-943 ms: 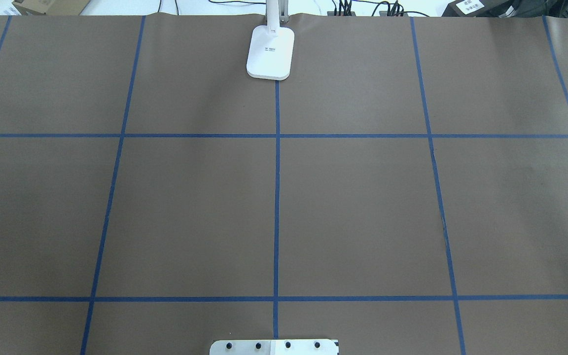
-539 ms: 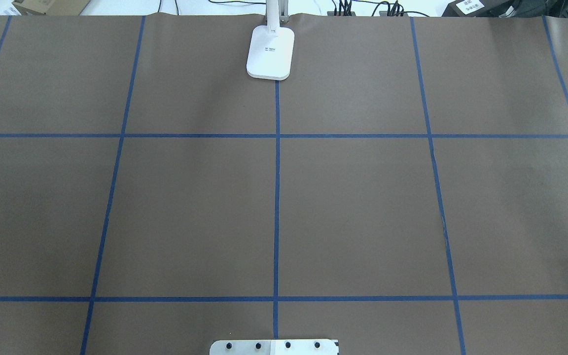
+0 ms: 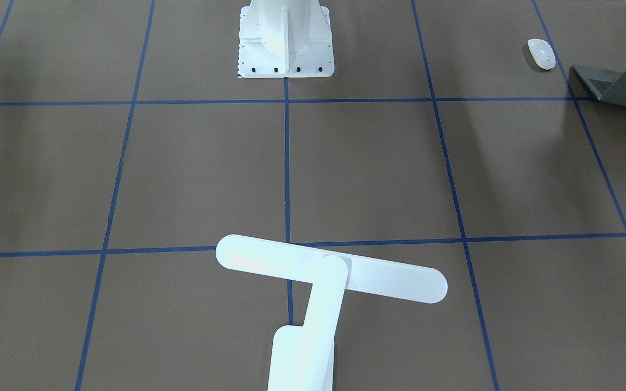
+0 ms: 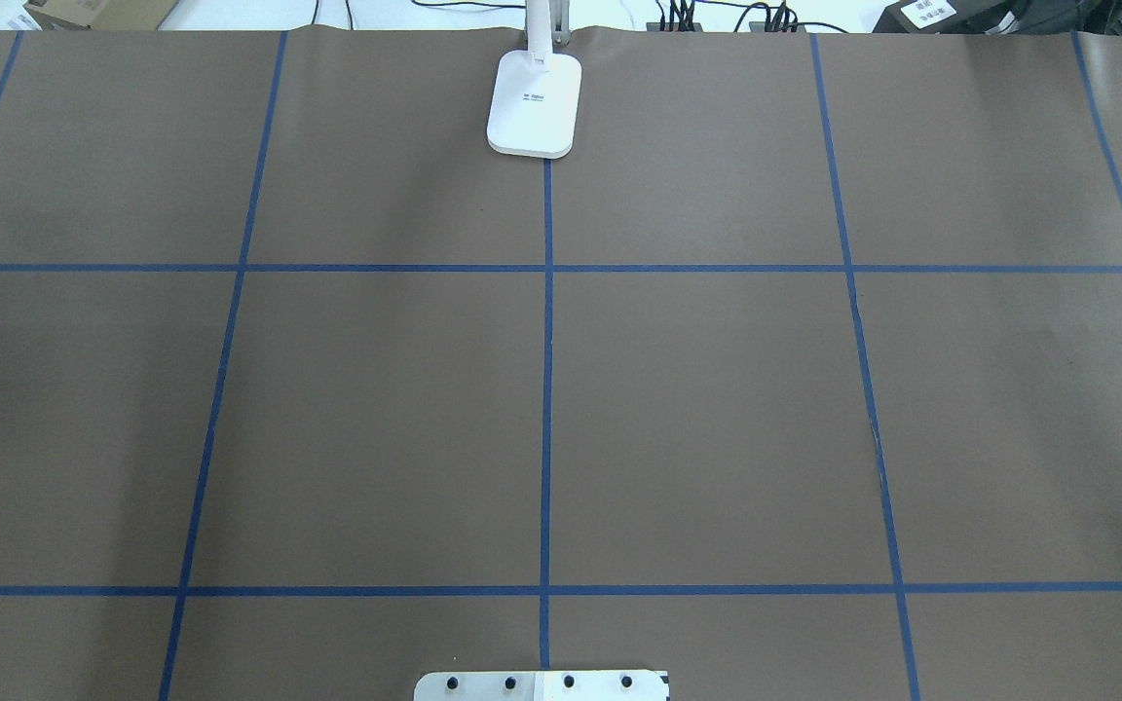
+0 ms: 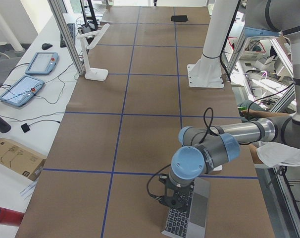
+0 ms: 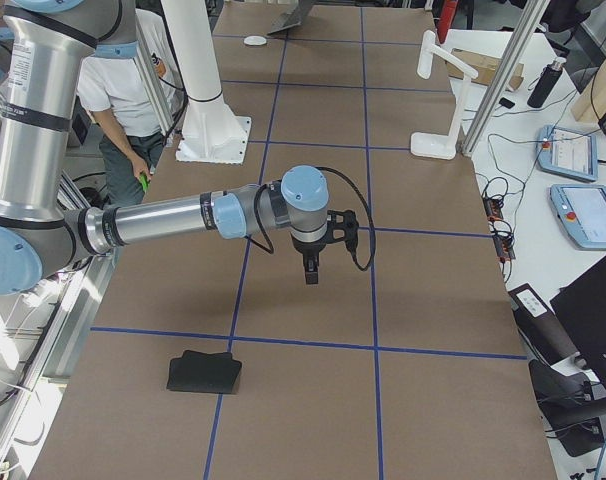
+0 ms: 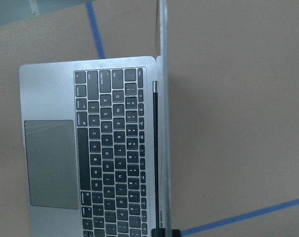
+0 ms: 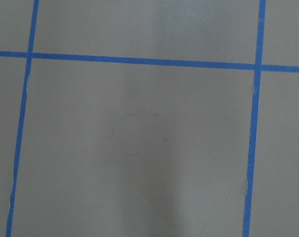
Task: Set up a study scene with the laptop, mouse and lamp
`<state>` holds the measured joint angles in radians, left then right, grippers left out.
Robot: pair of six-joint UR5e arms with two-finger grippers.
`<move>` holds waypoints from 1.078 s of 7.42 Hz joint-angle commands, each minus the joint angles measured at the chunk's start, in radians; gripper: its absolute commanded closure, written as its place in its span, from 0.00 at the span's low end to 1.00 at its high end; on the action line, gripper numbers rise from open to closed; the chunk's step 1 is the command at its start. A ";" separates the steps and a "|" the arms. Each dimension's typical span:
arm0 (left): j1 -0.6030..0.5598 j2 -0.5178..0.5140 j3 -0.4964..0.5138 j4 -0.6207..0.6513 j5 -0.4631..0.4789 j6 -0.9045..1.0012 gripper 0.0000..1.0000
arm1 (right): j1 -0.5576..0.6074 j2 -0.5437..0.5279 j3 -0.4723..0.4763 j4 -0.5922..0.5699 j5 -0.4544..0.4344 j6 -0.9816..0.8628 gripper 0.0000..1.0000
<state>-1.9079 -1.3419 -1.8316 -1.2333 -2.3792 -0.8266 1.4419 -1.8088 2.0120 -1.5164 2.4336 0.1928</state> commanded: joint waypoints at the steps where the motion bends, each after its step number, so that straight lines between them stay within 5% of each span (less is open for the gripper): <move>1: 0.062 -0.204 0.009 0.113 -0.006 -0.012 1.00 | 0.000 0.003 0.001 0.001 -0.008 0.002 0.01; 5: 0.324 -0.454 -0.087 0.126 -0.026 -0.432 1.00 | 0.000 0.003 -0.016 0.001 0.002 0.004 0.01; 8: 0.583 -0.626 -0.246 0.124 -0.061 -0.991 1.00 | 0.000 0.003 -0.019 0.002 0.007 0.008 0.01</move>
<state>-1.4292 -1.8966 -2.0133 -1.1083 -2.4387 -1.5848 1.4419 -1.8054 1.9944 -1.5132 2.4387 0.1984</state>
